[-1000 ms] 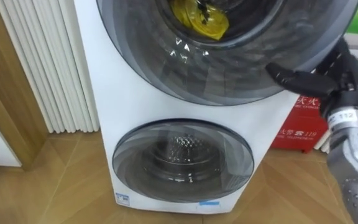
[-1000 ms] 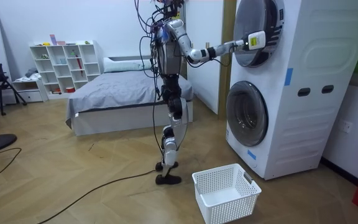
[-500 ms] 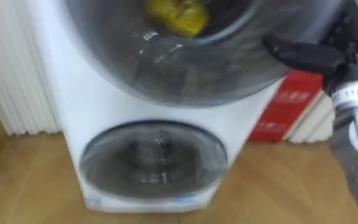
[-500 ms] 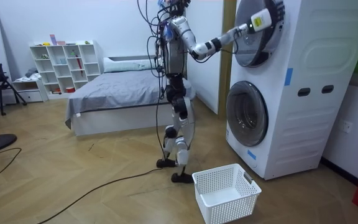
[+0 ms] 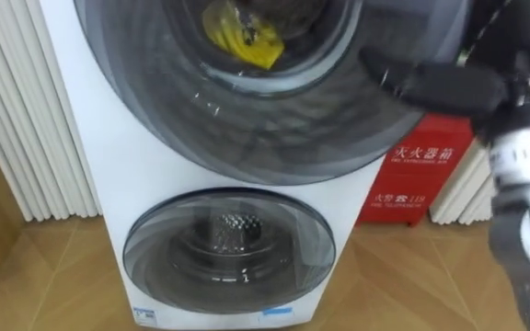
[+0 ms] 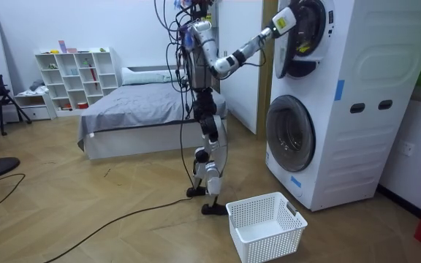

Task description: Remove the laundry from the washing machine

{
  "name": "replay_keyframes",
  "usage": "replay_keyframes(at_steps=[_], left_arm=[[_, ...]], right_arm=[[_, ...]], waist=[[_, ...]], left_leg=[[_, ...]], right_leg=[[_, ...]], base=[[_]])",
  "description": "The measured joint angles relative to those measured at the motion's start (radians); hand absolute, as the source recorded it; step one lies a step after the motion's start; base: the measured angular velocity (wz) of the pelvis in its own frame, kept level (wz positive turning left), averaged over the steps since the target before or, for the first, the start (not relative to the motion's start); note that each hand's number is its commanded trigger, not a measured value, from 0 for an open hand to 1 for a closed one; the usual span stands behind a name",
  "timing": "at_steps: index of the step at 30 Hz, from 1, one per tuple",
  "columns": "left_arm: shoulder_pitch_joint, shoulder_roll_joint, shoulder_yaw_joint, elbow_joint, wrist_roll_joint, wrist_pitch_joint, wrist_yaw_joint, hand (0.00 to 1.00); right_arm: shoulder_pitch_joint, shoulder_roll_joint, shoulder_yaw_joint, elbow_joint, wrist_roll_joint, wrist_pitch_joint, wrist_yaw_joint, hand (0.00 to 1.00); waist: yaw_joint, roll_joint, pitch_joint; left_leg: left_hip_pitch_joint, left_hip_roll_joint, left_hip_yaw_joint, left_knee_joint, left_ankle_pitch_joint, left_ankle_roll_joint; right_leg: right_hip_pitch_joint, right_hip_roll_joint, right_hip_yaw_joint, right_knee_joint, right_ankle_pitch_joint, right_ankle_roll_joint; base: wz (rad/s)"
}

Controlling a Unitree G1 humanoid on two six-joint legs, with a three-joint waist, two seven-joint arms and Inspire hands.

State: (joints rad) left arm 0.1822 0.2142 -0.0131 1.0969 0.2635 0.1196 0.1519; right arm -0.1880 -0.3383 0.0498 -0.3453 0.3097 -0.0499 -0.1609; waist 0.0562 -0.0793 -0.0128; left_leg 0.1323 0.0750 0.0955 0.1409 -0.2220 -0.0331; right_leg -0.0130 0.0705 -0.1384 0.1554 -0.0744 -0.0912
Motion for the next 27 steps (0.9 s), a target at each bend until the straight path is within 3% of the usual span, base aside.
replay_keyframes(at_steps=[3,8,15,19,27], left_arm=[[-0.014,0.000,-0.036,0.005,-0.023,-0.019,0.016,0.00],[-0.012,-0.001,-0.070,0.022,-0.036,-0.035,0.018,0.00],[-0.008,-0.002,-0.069,0.022,-0.036,-0.037,0.008,0.00],[-0.012,-0.005,-0.069,0.023,-0.036,-0.041,0.008,0.00],[-0.028,-0.006,-0.069,0.023,-0.034,-0.046,0.011,0.00]], right_arm=[[0.084,0.001,0.038,0.018,0.000,-0.027,0.037,0.00],[0.179,0.020,0.094,0.061,0.030,-0.010,0.108,0.00],[0.228,0.022,0.125,0.068,0.083,0.016,0.192,0.00],[0.254,0.043,0.147,0.098,0.087,0.030,0.245,0.00],[0.255,0.060,0.163,0.098,0.122,0.030,0.287,0.00]], waist=[[0.002,0.005,0.0024],[0.001,0.017,0.0104],[0.002,0.027,0.0127],[0.004,0.028,0.0125],[0.001,0.037,0.0113]], left_leg=[[0.001,0.003,0.000,0.007,0.000,-0.004],[-0.002,0.004,0.009,0.009,0.000,-0.007],[-0.012,0.004,0.009,0.009,0.000,-0.007],[-0.011,0.002,0.009,0.011,0.000,-0.006],[-0.017,0.002,0.009,0.011,0.000,-0.006]], right_leg=[[0.001,0.003,0.001,0.004,-0.002,-0.004],[-0.009,0.004,0.007,0.018,-0.006,-0.007],[-0.015,0.004,0.007,0.015,-0.001,-0.015],[-0.013,0.002,0.006,0.012,-0.003,-0.012],[-0.008,0.000,-0.001,-0.001,-0.005,-0.009]], base=[[-0.01],[-0.05],[0.04],[0.03],[0.04]])
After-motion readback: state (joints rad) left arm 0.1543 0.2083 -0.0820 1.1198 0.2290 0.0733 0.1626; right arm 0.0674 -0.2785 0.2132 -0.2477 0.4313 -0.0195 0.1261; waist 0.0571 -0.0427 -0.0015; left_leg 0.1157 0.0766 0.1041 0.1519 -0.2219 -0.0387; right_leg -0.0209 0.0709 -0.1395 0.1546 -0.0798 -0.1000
